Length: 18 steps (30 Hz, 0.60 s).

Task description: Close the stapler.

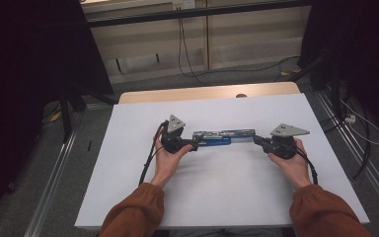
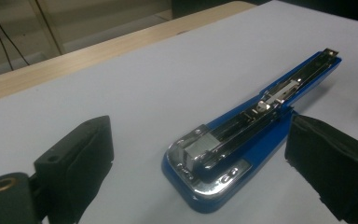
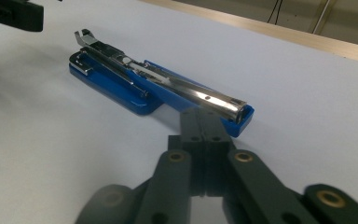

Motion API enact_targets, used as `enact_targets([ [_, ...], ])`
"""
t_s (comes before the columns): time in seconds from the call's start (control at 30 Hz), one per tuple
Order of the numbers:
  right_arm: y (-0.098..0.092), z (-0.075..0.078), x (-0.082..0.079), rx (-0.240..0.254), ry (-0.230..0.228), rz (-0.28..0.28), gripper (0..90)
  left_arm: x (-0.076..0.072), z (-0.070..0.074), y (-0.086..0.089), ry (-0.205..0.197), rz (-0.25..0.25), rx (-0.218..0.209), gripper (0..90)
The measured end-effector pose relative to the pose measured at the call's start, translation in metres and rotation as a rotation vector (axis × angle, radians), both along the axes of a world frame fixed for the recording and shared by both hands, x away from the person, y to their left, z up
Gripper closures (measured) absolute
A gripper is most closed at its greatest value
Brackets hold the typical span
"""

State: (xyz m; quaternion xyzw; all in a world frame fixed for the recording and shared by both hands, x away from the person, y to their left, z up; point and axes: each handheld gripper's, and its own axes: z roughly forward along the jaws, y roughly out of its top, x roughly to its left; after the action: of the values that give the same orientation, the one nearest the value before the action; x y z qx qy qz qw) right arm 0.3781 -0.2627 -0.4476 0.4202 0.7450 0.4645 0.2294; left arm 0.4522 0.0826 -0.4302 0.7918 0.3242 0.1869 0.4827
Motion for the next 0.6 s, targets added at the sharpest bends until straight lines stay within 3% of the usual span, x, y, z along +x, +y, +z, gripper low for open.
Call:
enact_targets([
  [0.07,0.0001,-0.0002,0.0001,-0.029,0.006,-0.017,90.0,-0.0003,-0.0014,-0.0018,0.011,0.034,0.007,14.4],
  [0.17,-0.0011,-0.0015,0.0023,-0.027,0.021,-0.013,90.0,-0.0005,-0.0048,-0.0025,0.046,0.027,-0.004,21.0],
  [0.33,-0.0002,-0.0026,0.0042,-0.037,0.030,-0.008,90.0,-0.0022,-0.0045,-0.0036,0.024,0.054,-0.006,37.5],
  [0.43,0.0003,-0.0030,0.0050,-0.045,0.035,-0.007,90.0,-0.0020,-0.0045,-0.0030,0.040,0.031,-0.015,45.8],
  [0.5,0.0002,-0.0036,0.0056,-0.047,0.035,-0.007,90.0,-0.0020,-0.0044,-0.0019,0.045,0.005,-0.020,56.9],
  [0.6,0.0006,-0.0045,0.0062,-0.052,0.046,-0.011,90.0,-0.0030,-0.0056,-0.0034,0.038,0.009,0.003,65.1],
])
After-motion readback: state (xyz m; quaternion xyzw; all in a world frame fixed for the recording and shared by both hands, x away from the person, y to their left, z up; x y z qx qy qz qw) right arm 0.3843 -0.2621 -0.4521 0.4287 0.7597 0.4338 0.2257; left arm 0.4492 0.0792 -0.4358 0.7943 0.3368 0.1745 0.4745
